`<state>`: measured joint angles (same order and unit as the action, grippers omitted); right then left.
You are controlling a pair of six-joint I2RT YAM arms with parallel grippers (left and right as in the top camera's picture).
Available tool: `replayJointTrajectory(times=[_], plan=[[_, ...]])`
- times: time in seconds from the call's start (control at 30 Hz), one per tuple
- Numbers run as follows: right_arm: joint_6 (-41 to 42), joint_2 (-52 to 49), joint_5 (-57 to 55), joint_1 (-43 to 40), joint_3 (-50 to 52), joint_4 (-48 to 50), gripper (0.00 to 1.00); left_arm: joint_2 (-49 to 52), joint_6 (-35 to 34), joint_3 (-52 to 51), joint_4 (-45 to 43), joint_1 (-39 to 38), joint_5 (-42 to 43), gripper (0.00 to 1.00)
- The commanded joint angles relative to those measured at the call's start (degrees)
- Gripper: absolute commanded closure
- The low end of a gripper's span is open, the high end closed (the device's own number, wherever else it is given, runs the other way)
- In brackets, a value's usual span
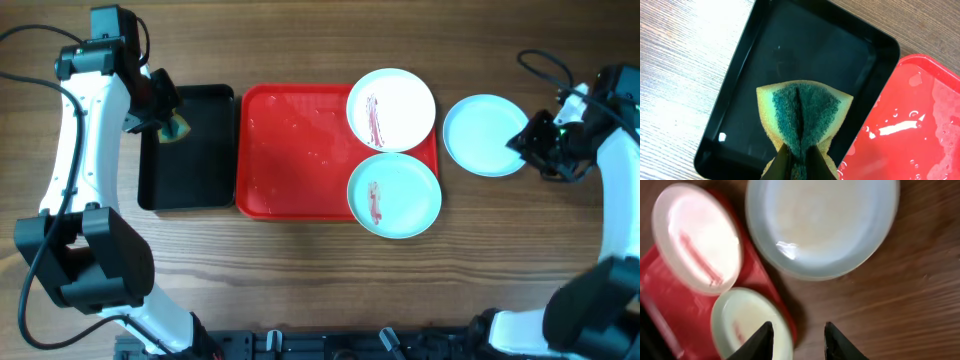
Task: Clean dirty plates on tray and stack at the side
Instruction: 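Set the plate down on the table and release it with right gripper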
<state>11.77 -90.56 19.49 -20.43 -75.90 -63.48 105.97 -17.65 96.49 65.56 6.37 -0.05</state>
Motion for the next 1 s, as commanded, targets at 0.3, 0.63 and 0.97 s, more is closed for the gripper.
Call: replayJointTrajectory(times=[0.3,0.63,0.97], plan=[[-3.72,0.02,2.03,8.44,12.41,1.60,0.63,-0.09,0.92,0.04,1.14,-0.13,0.68,0.96],[-2.82,0.02,2.01,10.25,22.91,13.49,0.64,-0.09,0.92,0.04,1.14,-0.13,0.68,0.96],[-2.58,0.02,2.01,16.31,24.02,15.19,0.64,-0.09,0.92,0.04,1.14,-0.13,0.68,0.96]])
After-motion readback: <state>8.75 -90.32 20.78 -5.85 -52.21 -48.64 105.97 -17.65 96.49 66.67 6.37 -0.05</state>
